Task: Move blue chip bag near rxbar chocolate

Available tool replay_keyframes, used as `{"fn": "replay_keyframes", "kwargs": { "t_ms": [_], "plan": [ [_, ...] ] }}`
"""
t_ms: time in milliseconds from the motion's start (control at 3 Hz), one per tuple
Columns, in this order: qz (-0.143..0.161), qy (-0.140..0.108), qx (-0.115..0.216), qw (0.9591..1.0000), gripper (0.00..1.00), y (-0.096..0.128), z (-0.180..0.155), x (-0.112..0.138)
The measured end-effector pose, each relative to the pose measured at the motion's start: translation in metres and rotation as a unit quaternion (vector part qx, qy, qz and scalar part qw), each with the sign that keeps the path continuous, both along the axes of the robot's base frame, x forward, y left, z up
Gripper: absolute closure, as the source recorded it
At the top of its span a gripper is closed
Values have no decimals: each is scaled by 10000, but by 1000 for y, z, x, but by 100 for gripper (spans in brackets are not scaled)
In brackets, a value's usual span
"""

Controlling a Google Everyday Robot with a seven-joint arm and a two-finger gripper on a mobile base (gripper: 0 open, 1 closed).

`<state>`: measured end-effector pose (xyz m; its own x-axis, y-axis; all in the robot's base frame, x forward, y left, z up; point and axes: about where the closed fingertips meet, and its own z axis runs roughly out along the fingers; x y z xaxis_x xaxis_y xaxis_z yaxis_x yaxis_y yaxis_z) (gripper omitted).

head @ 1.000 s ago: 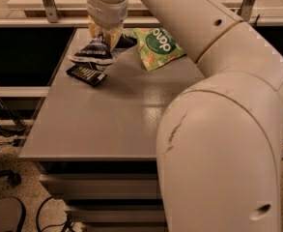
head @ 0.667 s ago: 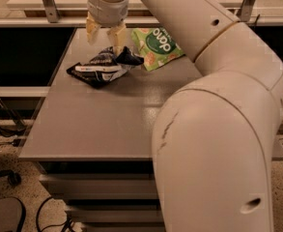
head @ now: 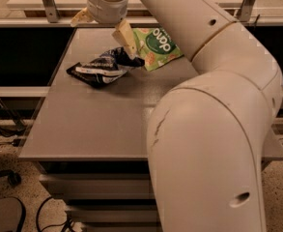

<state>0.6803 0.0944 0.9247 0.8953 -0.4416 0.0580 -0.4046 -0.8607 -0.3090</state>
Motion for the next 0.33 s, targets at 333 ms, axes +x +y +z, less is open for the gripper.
{"fn": "replay_keyframes", "kwargs": {
  "t_ms": [333],
  "plan": [
    [55, 45, 31, 10000, 0, 1, 1, 1]
  ]
}}
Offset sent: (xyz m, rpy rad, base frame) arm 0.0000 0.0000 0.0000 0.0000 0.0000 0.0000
